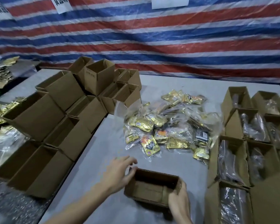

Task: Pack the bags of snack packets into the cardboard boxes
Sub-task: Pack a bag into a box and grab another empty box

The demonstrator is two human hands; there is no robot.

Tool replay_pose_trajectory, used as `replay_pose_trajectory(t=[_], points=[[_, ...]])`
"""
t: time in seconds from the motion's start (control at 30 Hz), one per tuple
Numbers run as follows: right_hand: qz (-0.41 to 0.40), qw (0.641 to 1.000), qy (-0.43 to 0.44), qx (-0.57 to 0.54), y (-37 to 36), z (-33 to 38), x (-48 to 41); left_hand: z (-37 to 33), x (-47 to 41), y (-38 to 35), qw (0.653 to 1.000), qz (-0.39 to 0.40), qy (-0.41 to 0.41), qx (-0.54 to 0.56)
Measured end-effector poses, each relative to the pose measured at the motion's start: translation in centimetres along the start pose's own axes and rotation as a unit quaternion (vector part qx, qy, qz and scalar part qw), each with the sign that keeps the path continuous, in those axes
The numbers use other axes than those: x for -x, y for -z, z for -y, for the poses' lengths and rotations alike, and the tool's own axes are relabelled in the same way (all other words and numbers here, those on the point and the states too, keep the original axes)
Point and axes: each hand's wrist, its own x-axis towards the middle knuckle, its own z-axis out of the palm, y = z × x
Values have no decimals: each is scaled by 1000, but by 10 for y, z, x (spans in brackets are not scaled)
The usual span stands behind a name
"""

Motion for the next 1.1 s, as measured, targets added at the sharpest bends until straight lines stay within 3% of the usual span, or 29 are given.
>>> replay_pose_trajectory(t=[0.07,0.23,0.4,0.6,0.83,0.93,1.1], points=[[6,1000,-11,-11,0,1,-3,19,-18,7,994,-42,101,17],[-11,996,-63,-58,-3,2,-5,79,-68,15,944,-35,315,87],[-29,990,-118,-75,-8,3,-6,134,-128,23,903,-22,412,120],[-33,984,-146,-95,-35,17,-18,162,-200,29,909,-52,383,154],[5,977,-162,-136,-58,39,-15,170,-225,31,931,-20,330,156],[21,978,-164,-129,-56,42,-14,156,-216,40,956,-63,265,107],[31,973,-169,-151,-56,44,-11,114,-195,91,964,-132,119,196]])
